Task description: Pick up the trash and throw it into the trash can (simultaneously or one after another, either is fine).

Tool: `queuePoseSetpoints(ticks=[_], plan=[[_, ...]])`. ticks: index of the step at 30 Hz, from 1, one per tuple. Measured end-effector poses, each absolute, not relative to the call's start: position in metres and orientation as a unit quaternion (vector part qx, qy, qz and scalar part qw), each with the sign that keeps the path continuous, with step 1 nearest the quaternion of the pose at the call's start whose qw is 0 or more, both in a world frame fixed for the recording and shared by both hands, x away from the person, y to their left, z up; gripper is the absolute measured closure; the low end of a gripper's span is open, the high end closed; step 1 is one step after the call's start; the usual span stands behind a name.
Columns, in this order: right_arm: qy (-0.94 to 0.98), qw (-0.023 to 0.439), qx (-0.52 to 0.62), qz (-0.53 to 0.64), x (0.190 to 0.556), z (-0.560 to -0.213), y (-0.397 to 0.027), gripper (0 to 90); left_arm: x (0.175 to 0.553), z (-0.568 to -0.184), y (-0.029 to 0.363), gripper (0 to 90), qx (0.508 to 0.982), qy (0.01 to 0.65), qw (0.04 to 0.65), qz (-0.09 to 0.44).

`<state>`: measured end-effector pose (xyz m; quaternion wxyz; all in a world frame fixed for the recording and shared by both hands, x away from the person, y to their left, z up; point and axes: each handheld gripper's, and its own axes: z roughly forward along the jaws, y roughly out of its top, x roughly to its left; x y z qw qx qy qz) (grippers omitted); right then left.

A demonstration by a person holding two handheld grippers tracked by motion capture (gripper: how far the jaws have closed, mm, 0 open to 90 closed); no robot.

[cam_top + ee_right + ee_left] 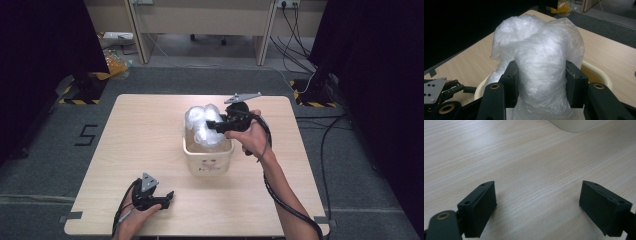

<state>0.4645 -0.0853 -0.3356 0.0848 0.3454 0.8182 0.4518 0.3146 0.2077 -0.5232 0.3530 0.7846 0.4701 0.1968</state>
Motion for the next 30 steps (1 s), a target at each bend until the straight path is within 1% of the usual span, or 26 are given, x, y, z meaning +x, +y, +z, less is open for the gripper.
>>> queuePoseSetpoints(ticks=[10,16,21,30], plan=[[0.851,0.072,0.339,0.394,0.475,-0.362,-0.057,53.8,0.314,-0.523,0.208,13.2,0.785,0.471,0.352,0.196],[0.864,0.070,0.340,0.364,0.477,-0.376,-0.052,54.7,0.314,-0.523,0.208,13.2,0.784,0.471,0.353,0.197],[0.883,0.069,0.324,0.334,0.475,-0.382,-0.045,55.1,0.314,-0.523,0.208,13.1,0.783,0.472,0.354,0.198],[0.894,0.054,0.318,0.312,0.477,-0.389,-0.039,55.3,0.314,-0.523,0.208,13.2,0.783,0.472,0.354,0.198]])
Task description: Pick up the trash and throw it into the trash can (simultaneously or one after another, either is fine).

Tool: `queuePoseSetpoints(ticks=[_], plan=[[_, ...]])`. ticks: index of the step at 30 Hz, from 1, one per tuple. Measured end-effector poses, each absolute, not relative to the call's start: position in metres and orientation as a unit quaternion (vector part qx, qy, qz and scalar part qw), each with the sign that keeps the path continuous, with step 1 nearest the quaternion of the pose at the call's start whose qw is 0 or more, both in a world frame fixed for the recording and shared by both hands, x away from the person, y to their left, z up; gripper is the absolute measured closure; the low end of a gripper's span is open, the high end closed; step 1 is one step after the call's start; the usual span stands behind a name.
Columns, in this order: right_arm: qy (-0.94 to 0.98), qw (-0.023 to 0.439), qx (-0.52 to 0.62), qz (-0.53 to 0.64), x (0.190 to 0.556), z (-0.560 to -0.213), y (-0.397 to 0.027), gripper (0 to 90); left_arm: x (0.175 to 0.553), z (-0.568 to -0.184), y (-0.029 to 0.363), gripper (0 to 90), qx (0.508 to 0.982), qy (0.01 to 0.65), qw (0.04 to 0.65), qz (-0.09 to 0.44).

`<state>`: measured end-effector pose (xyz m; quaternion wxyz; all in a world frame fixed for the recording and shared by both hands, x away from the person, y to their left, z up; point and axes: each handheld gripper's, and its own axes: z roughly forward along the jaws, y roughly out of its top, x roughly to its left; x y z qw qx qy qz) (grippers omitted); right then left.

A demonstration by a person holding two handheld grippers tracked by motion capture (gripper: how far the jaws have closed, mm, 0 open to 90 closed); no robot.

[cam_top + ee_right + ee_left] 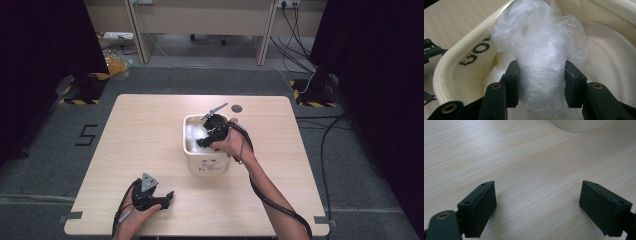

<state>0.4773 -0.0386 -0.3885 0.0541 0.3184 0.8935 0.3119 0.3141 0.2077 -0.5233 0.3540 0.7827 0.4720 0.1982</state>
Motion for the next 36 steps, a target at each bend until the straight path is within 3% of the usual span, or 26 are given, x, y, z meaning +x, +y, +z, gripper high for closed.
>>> queuePoseSetpoints(ticks=[19,24,28,36], plan=[[0.891,0.026,0.325,0.315,0.483,-0.397,-0.041,55.2,0.314,-0.523,0.208,13.2,0.784,0.472,0.353,0.198],[0.883,0.019,0.328,0.334,0.483,-0.397,-0.044,51.7,0.314,-0.523,0.208,13.2,0.783,0.472,0.353,0.198],[0.870,0.016,0.333,0.363,0.480,-0.391,-0.051,46.1,0.314,-0.523,0.208,13.1,0.784,0.472,0.353,0.198],[0.846,0.032,0.330,0.418,0.472,-0.364,-0.070,45.5,0.314,-0.523,0.208,13.1,0.785,0.471,0.351,0.197]])
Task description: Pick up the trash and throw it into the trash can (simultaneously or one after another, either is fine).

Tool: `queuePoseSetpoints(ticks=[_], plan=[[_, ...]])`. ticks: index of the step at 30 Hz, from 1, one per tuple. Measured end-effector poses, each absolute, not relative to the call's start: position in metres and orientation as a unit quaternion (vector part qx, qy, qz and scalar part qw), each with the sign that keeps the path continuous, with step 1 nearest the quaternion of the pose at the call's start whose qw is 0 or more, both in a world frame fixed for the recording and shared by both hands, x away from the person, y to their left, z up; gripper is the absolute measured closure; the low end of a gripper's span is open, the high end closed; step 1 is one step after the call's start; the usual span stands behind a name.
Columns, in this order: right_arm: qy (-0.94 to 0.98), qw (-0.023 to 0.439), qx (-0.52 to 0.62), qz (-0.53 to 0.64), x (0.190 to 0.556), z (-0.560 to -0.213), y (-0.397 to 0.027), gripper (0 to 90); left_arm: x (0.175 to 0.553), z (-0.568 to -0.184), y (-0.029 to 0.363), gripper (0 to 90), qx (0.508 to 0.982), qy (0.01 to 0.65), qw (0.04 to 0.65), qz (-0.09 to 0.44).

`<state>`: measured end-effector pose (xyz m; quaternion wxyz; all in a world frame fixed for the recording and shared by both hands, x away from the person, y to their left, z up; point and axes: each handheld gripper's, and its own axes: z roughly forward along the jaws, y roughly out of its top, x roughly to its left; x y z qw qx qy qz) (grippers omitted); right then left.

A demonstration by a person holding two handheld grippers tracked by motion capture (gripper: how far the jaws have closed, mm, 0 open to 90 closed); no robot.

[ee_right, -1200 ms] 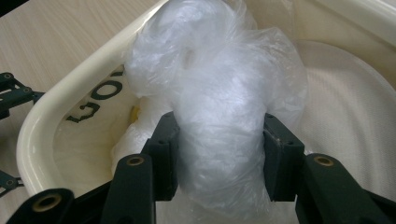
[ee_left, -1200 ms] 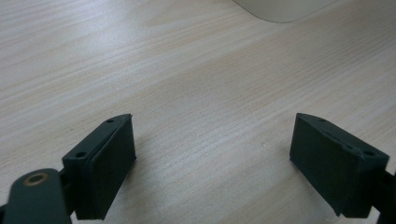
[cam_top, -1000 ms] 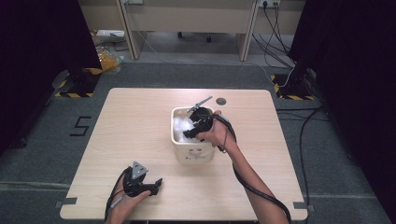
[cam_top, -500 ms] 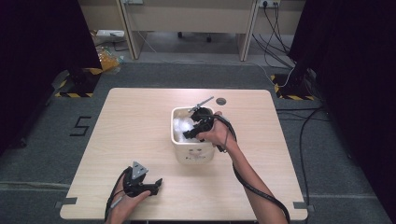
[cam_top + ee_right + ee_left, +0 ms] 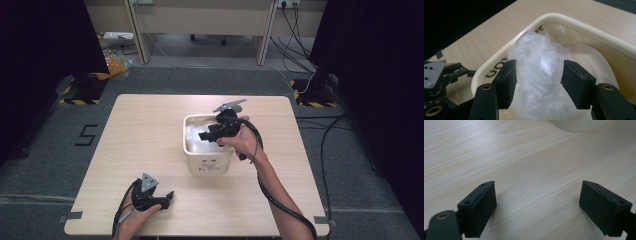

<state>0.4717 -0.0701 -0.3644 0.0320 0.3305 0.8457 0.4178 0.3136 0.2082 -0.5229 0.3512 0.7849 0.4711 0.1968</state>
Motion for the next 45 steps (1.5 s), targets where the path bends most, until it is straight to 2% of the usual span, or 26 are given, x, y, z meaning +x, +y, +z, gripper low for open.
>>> queuePoseSetpoints(ticks=[25,45], plan=[[0.809,0.066,0.351,0.467,0.459,-0.350,-0.123,40.8,0.314,-0.523,0.208,13.2,0.784,0.472,0.352,0.198],[0.772,0.088,0.392,0.493,0.444,-0.362,-0.186,39.0,0.314,-0.523,0.208,13.2,0.783,0.472,0.353,0.198]])
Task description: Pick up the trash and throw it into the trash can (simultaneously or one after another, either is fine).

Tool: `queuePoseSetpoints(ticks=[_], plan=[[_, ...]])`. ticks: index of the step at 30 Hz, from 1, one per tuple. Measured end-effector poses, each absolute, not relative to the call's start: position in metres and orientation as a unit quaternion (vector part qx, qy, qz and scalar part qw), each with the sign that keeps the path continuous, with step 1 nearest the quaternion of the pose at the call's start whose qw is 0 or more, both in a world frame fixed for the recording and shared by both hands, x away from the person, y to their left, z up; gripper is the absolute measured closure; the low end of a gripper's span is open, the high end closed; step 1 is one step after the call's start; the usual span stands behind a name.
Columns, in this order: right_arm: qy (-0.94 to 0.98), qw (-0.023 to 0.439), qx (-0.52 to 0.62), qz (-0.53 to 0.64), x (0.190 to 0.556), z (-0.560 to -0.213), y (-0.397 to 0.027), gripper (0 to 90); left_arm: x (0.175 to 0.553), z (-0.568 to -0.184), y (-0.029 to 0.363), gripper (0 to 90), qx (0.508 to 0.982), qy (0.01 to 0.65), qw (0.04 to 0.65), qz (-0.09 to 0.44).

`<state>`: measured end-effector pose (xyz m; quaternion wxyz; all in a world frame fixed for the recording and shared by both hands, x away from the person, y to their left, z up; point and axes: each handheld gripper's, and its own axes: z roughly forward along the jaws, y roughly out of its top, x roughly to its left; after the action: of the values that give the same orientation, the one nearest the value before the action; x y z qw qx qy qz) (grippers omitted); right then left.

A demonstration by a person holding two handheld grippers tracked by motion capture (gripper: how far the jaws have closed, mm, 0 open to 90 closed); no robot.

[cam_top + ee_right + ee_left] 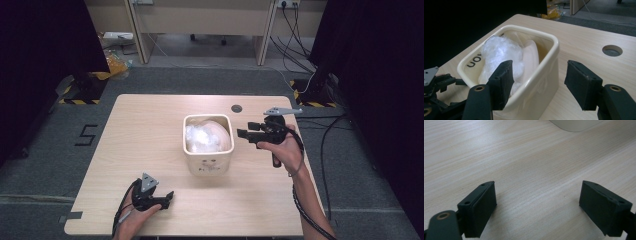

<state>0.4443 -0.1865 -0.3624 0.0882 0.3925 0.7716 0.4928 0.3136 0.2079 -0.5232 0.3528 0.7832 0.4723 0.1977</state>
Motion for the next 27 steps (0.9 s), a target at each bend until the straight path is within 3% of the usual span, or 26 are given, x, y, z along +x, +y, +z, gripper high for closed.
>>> queuePoseSetpoints(ticks=[27], plan=[[0.749,0.107,0.426,0.497,0.422,-0.395,-0.230,31.0,0.314,-0.523,0.208,13.1,0.783,0.472,0.353,0.198]])
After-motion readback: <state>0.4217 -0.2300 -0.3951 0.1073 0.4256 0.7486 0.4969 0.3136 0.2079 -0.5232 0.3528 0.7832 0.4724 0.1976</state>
